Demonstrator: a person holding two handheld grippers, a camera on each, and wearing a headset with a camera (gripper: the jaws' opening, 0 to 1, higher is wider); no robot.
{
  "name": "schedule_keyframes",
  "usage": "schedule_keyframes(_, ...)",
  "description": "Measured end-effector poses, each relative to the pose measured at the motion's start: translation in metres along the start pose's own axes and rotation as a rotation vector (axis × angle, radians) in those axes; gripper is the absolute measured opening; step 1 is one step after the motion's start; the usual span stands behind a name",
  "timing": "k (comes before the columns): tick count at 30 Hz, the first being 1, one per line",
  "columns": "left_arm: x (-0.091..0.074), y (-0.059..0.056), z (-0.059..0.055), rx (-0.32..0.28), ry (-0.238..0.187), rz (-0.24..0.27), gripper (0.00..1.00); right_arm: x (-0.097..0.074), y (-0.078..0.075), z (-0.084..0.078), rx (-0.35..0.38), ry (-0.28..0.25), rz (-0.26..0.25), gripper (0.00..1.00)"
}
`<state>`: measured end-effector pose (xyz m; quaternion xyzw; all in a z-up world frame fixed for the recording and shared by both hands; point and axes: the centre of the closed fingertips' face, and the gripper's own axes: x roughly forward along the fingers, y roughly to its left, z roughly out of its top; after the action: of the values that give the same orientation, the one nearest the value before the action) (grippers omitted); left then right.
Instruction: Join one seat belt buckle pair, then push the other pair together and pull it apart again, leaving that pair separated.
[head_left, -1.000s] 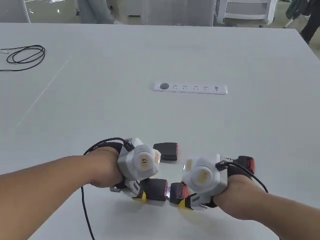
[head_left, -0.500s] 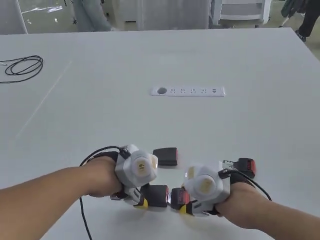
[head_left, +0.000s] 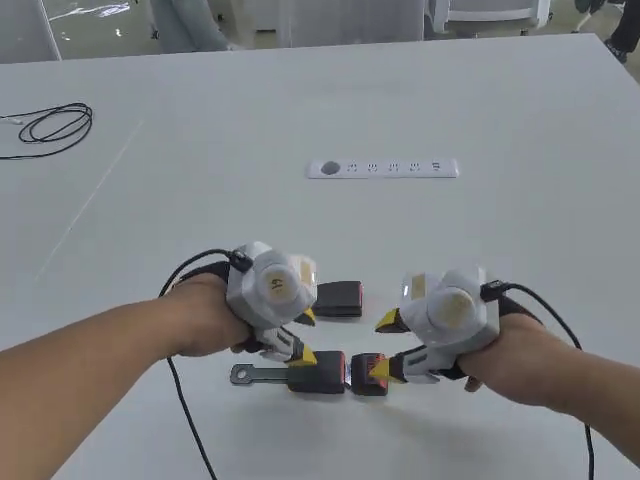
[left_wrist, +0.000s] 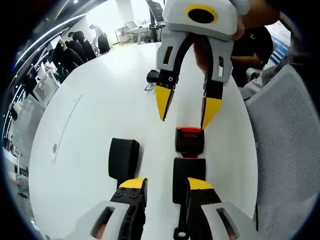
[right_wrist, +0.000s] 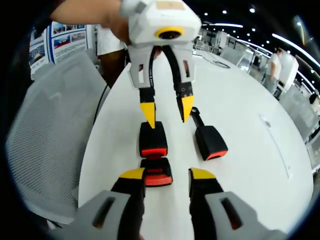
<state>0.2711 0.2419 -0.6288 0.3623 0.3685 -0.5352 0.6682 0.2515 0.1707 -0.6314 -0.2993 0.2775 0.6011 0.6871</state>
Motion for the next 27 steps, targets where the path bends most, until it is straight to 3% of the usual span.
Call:
schedule_keyframes(10,0.011,0.039,0.01,0.028,0.003,0.033,0.37,-0.04,-0.045,-0.054,0.031,0.08,-0.09,0.34)
schedule_keyframes(14,0.022,0.043,0.006,0.055,0.032,0.018,0.38,-0.056,-0.061,-0.077,0.066,0.11,-0.118,0.34)
schedule_keyframes(21,0.031,0.06,0.014,0.051,0.006,0.036,0.4,-0.073,-0.074,-0.109,0.089,0.156,-0.142,0.36)
schedule_keyframes(24,0.036,0.066,0.011,0.047,0.011,0.043,0.41,-0.074,-0.074,-0.12,0.079,0.186,-0.135,0.38)
schedule_keyframes(27,0.04,0.066,0.006,0.055,0.028,0.023,0.42,-0.071,-0.075,-0.131,0.118,0.204,-0.128,0.38)
